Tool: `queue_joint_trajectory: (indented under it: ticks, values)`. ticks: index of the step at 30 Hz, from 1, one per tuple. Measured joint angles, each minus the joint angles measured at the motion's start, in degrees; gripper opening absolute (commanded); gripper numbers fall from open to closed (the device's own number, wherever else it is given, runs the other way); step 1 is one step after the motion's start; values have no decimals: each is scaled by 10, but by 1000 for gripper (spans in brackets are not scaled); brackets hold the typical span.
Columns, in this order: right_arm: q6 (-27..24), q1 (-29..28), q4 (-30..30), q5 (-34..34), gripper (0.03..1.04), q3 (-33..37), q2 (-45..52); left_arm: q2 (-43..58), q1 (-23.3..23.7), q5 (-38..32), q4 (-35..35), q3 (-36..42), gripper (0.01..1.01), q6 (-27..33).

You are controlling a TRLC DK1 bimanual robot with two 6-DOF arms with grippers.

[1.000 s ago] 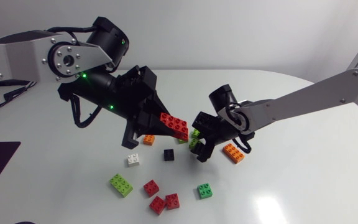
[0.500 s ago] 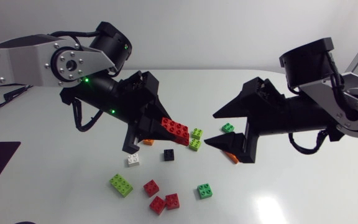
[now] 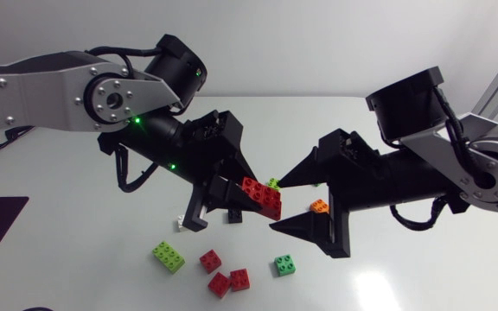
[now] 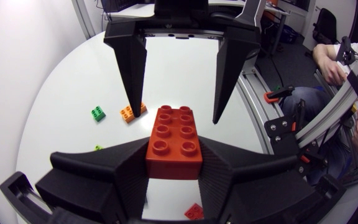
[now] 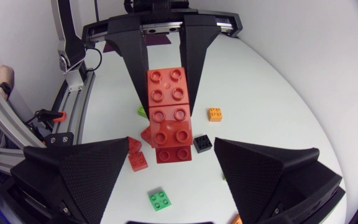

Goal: Separate the duplo bricks

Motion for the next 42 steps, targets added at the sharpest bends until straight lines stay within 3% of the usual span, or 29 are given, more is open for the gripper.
queue_joint_trajectory:
  ticks: [10,15,19,23,26,29,42]
  values:
    - [2,0,2,-2,926,0,0,0,-9,0,0,-1,274,-4]
    - [2,1,2,-3,710,0,0,0,-13,0,0,-6,274,-4]
    - [2,8,11,-6,344,-5,0,0,-14,0,0,-6,274,-4]
    - [2,15,13,-5,328,-14,0,0,-14,0,-1,-6,285,-6]
    - [2,15,13,-5,328,-14,-1,0,-14,0,-3,-6,497,-8]
    - [2,15,13,-5,325,-15,-4,0,-14,1,-6,-6,590,-10]
    - [6,19,12,5,297,-24,-16,-3,-6,0,-23,-5,644,-10]
